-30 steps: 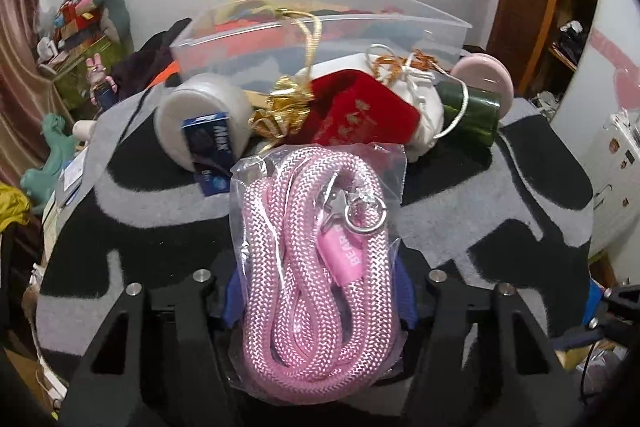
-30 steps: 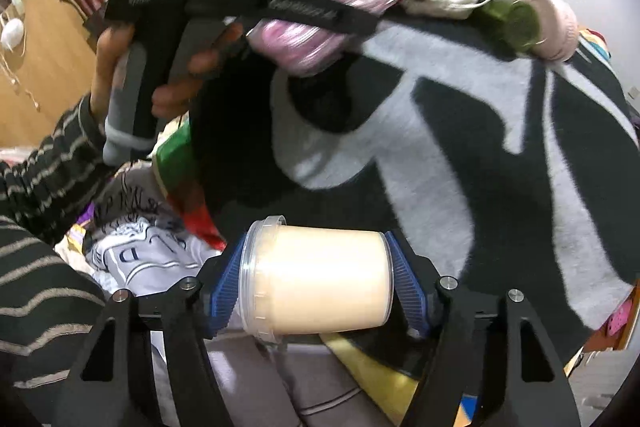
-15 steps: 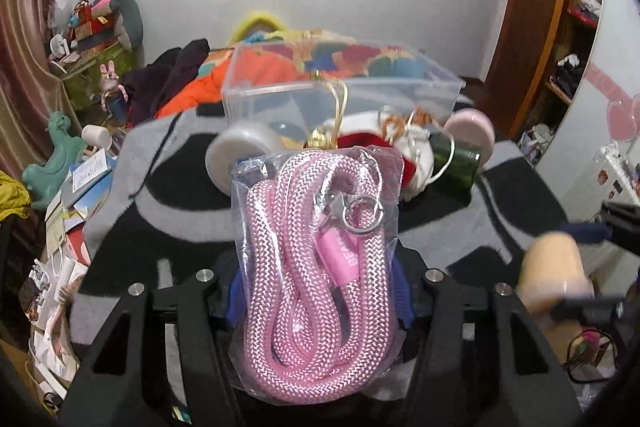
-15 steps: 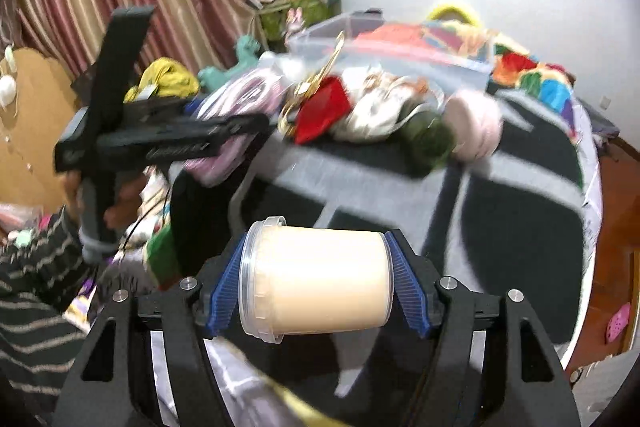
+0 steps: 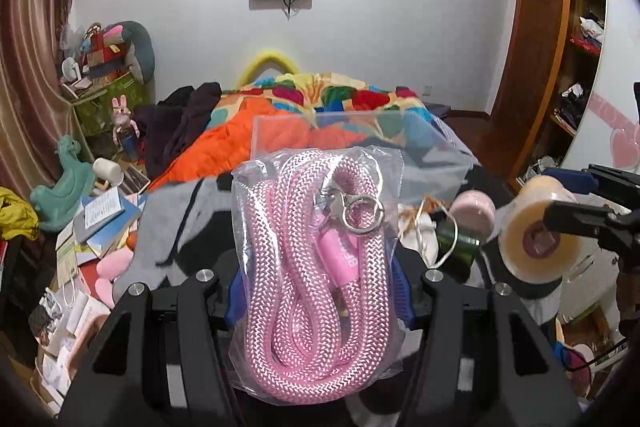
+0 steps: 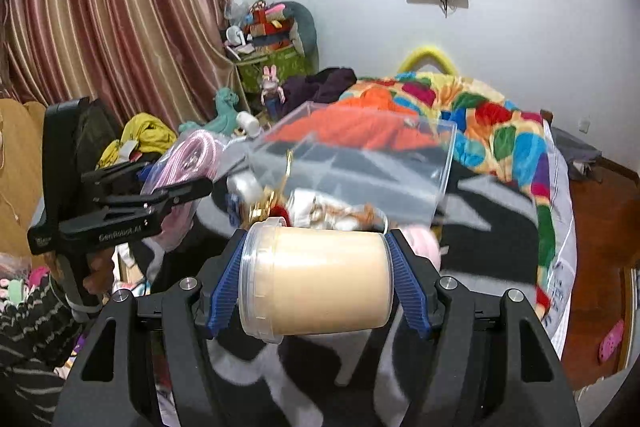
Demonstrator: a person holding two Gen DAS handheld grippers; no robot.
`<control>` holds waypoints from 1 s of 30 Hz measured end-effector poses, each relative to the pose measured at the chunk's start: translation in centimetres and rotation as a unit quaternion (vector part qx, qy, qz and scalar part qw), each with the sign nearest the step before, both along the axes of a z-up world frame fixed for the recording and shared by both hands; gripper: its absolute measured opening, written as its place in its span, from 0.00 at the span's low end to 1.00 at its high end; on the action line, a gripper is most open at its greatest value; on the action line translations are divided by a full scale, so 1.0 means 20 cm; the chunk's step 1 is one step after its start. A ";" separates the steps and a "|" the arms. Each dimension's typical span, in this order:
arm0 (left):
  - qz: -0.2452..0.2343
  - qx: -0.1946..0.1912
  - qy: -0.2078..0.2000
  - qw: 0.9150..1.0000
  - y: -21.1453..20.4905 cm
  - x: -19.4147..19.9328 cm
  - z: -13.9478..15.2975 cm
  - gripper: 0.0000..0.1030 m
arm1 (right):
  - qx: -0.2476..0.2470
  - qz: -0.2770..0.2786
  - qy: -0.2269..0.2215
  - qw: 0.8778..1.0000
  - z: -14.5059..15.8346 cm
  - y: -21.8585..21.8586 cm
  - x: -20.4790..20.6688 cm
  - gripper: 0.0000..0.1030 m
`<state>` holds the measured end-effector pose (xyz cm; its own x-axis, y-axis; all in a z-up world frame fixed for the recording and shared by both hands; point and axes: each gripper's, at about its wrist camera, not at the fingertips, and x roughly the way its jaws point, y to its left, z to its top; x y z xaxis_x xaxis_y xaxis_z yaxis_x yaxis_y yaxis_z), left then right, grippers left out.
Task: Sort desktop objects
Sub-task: 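Carry the bagged pink rope with left tool toward the clear box while right carries the cream jar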
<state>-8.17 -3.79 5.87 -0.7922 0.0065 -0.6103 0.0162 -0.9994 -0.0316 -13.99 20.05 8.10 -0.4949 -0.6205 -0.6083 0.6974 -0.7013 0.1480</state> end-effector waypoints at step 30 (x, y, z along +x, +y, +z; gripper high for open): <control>-0.005 0.008 -0.037 0.999 -0.12 -0.70 -0.01 0.55 | 0.002 -0.048 -0.030 0.998 -0.11 -0.20 -0.71 0.63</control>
